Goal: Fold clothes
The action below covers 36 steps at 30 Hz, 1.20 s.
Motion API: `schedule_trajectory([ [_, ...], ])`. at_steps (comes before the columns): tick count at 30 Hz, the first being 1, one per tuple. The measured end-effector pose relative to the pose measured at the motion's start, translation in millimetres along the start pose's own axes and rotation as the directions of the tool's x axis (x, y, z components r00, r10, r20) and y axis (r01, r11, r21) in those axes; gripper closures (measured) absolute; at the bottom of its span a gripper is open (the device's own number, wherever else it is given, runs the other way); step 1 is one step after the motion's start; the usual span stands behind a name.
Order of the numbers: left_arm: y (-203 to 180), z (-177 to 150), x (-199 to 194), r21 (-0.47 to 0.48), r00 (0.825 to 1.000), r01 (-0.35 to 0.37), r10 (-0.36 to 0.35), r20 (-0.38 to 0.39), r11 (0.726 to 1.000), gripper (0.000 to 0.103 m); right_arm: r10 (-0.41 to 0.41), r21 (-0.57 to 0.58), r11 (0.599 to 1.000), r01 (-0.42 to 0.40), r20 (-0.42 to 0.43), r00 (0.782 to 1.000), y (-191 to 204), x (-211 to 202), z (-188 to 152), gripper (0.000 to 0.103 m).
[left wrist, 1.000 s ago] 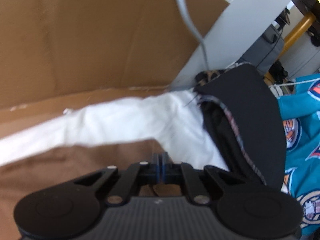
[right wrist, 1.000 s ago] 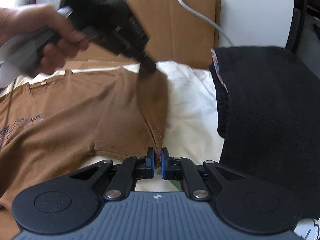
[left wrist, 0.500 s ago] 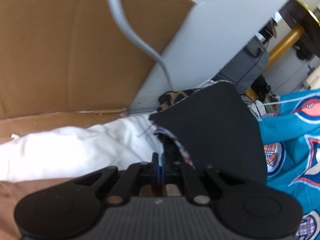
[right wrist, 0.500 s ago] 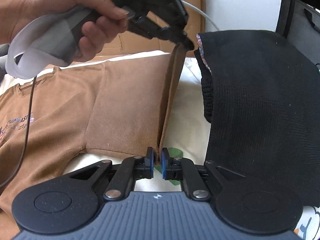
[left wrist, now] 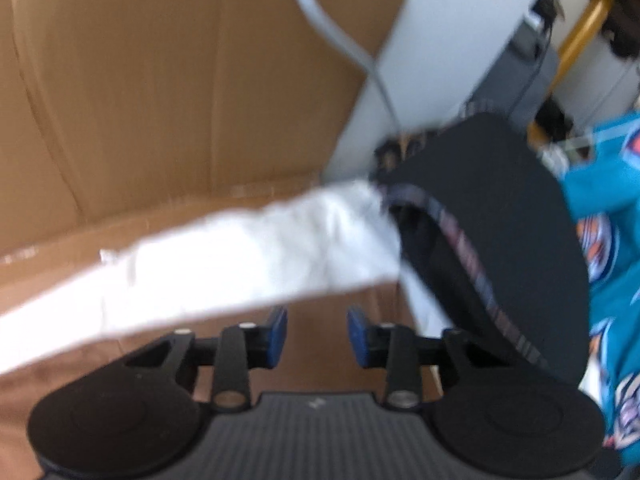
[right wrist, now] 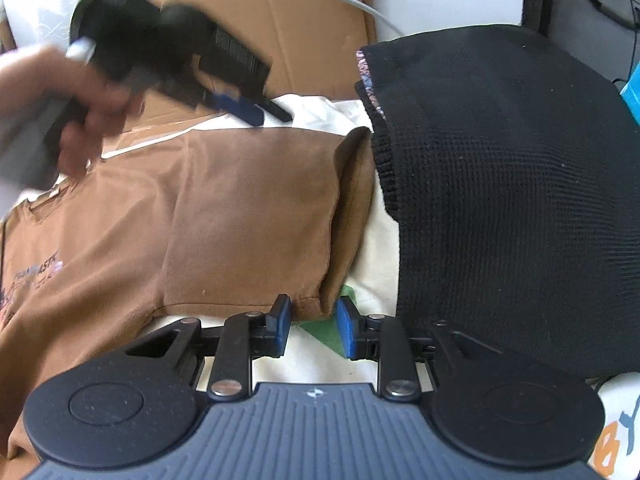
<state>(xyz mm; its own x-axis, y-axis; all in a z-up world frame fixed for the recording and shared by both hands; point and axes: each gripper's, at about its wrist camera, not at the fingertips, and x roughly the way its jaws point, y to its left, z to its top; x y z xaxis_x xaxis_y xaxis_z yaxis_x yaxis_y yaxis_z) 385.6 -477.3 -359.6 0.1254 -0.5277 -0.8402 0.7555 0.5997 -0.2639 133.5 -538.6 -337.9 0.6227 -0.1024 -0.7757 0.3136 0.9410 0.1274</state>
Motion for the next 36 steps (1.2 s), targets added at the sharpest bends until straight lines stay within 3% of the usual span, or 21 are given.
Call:
schedule_trajectory([
  [4, -14.7, -17.1, 21.4, 0.006, 1.0, 0.012, -0.012, -0.013, 1.0, 0.072, -0.054, -0.018, 0.998, 0.054, 0.03, 0.998, 1.4, -7.8, -2.5, 0.075],
  [7, -27.6, -20.4, 31.1, 0.029, 1.0, 0.016, -0.016, 0.015, 0.999, 0.06, -0.067, -0.025, 0.997, 0.069, 0.055, 0.996, -0.7, -17.8, -10.4, 0.075],
  [12, -35.8, -17.6, 38.4, 0.028, 0.998, 0.043, -0.045, 0.051, 0.999, 0.061, -0.065, -0.102, 0.992, 0.076, 0.101, 0.993, 1.9, -27.4, -19.7, 0.075],
  [13, -38.0, -16.6, 39.0, 0.034, 0.997, 0.06, -0.061, 0.051, 0.998, 0.063, -0.06, -0.115, 0.991, 0.074, 0.114, 0.992, 3.4, -29.0, -18.8, 0.075],
  [16, -41.3, -13.1, 33.1, 0.045, 0.992, 0.104, -0.107, 0.061, 0.994, 0.086, -0.025, -0.136, 0.99, 0.044, 0.142, 0.99, 10.7, -30.0, -8.8, 0.075],
  [18, -40.4, -9.9, 21.4, 0.056, 0.989, 0.121, -0.125, 0.078, 0.991, 0.085, -0.001, -0.149, 0.989, 0.024, 0.155, 0.988, 16.2, -28.3, -1.5, 0.076],
  [21, -27.0, -3.3, -3.5, 0.096, 0.992, 0.074, -0.083, 0.09, 0.993, 0.082, 0.032, -0.165, 0.986, -0.005, 0.156, 0.987, 23.4, -19.0, 7.7, 0.078],
  [24, 5.6, 0.1, -27.7, 0.084, 0.995, -0.04, 0.032, 0.096, 0.996, 0.082, 0.044, -0.2, 0.98, -0.018, 0.127, 0.991, 30.0, -4.8, 10.1, 0.078],
  [30, 59.8, -7.2, -52.6, 0.052, 0.962, -0.26, 0.254, 0.099, 0.964, 0.083, -0.009, -0.233, 0.972, 0.017, 0.032, 0.999, 30.6, 19.6, 0.3, 0.085],
  [36, 75.1, -27.5, -23.2, 0.03, 0.965, -0.259, 0.258, 0.047, 0.965, 0.086, -0.059, -0.282, 0.958, 0.055, -0.004, 0.998, 23.8, 24.2, -10.3, 0.088],
])
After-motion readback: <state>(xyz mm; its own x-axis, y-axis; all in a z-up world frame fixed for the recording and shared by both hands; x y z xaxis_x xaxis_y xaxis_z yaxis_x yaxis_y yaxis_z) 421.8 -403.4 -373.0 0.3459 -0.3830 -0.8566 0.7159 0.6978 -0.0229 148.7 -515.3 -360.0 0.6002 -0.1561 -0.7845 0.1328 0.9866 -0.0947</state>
